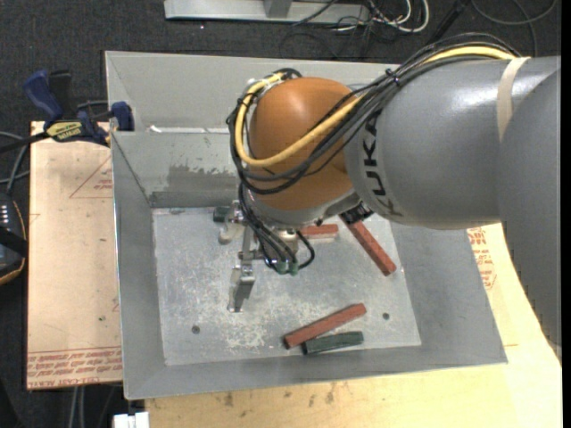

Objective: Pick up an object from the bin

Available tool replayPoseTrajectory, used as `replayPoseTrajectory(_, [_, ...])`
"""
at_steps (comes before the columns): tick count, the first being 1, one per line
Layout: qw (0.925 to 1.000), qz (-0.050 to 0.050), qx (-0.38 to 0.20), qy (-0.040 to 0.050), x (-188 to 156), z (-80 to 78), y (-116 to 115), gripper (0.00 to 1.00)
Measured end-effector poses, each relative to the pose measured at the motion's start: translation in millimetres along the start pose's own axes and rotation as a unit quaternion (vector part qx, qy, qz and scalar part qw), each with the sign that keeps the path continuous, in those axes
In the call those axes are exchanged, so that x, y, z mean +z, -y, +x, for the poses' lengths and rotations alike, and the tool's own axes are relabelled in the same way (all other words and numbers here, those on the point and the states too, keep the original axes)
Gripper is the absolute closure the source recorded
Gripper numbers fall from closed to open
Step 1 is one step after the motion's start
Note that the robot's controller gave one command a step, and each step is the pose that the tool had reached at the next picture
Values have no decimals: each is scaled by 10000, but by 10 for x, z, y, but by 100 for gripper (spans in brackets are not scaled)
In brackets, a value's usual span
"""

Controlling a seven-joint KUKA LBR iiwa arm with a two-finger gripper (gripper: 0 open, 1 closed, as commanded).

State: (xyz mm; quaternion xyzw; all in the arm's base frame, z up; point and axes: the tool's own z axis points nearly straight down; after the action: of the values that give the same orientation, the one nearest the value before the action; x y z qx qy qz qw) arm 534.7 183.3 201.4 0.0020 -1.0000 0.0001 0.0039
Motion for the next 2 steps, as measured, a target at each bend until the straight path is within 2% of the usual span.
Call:
replayPoseTrajectory(1, [10000, -7, 17, 39, -43, -18, 9, 0])
replayPoseTrajectory(2, [9998, -19, -168, 75, 371, 152, 320, 0])
